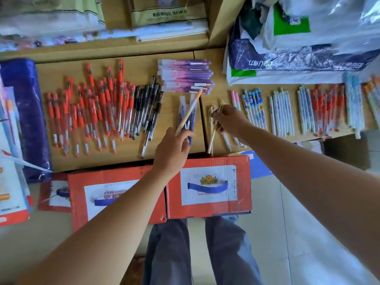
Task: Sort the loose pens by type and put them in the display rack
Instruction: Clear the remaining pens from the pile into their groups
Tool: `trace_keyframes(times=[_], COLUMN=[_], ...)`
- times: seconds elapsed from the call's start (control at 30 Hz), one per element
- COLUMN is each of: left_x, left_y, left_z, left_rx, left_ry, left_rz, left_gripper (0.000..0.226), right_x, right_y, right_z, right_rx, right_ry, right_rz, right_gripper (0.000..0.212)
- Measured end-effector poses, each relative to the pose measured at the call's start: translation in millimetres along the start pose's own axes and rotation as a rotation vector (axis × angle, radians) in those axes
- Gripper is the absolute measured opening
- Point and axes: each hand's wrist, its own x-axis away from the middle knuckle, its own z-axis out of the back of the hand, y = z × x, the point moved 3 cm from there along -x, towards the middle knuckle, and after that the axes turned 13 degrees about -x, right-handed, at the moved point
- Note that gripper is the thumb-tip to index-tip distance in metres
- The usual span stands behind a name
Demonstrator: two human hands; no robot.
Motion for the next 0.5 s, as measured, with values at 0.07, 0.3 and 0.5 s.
trace_keyframes(times=[0.07,0.3,0.5], left_x=[-7.0,-20.5,-20.4], left_y=[-0.4,0.5,-4.1], left_z=[-9.3,-31.5,-37.4], left_rx=[-0.059,-0.228,-0.179], left_ry=[0.021,-0.002,0.009], left_rz=[0.009,0.077,0.083], left_gripper=[0.023,0.033,0.037], right_x=[-2.1,-6.2,-10.3], right_y=[-0.1,10.5,7.6], right_z=[-2.4,1.1,-6.3], right_rx=[0.165,0.36,0.592], right_ry=[-0.019,0.094,0.197], right_rz=[0.033,0.142,0.183], right_gripper=[0.018,0.031,0.029])
